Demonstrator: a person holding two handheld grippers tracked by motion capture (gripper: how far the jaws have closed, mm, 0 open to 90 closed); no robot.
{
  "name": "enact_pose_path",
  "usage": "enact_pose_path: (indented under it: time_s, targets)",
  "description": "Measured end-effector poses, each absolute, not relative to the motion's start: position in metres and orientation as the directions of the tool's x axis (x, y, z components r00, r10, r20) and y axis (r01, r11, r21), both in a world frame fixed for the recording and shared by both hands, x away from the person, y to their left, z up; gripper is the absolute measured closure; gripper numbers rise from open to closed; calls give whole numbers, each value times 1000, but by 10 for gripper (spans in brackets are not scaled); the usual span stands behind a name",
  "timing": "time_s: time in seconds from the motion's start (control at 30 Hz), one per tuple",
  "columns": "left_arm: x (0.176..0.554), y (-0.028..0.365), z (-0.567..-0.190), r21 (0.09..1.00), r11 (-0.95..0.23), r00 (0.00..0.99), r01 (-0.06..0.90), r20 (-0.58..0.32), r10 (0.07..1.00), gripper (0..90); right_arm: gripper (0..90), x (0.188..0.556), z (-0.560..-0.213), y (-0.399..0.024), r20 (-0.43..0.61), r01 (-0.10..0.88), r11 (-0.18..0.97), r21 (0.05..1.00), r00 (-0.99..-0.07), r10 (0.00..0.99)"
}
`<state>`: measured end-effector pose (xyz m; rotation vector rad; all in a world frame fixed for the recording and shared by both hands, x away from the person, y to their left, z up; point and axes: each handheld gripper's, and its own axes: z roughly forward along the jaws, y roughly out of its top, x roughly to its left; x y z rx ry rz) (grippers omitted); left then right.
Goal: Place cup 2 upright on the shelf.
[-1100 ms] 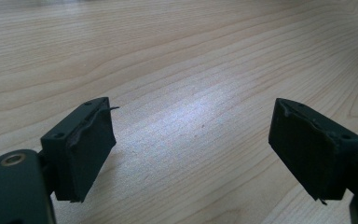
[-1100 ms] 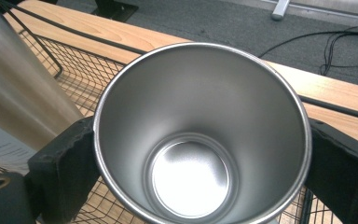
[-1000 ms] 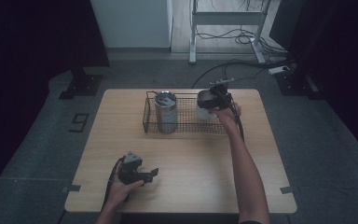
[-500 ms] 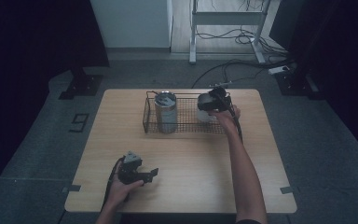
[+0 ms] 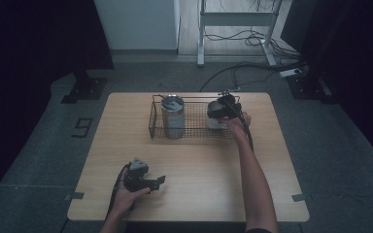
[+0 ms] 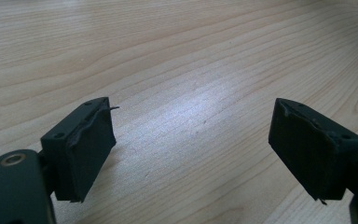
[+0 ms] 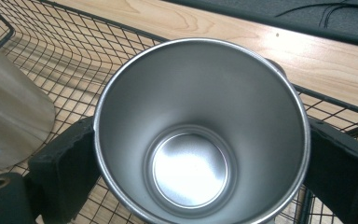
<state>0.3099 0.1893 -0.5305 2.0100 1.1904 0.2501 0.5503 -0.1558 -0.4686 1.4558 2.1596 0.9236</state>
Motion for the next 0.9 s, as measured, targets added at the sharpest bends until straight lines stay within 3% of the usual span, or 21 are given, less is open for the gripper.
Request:
enact_pose_path:
  time_s: [0.4, 0.9]
  targets:
    - [309, 186, -532, 695, -275, 550, 664, -205, 810, 144, 55, 546, -470, -152, 29, 672, 280, 685, -410, 912]
    - [309, 187, -532, 697, -274, 549, 663, -205, 810, 144, 0, 539, -457, -155, 100, 628, 173, 759, -375, 922]
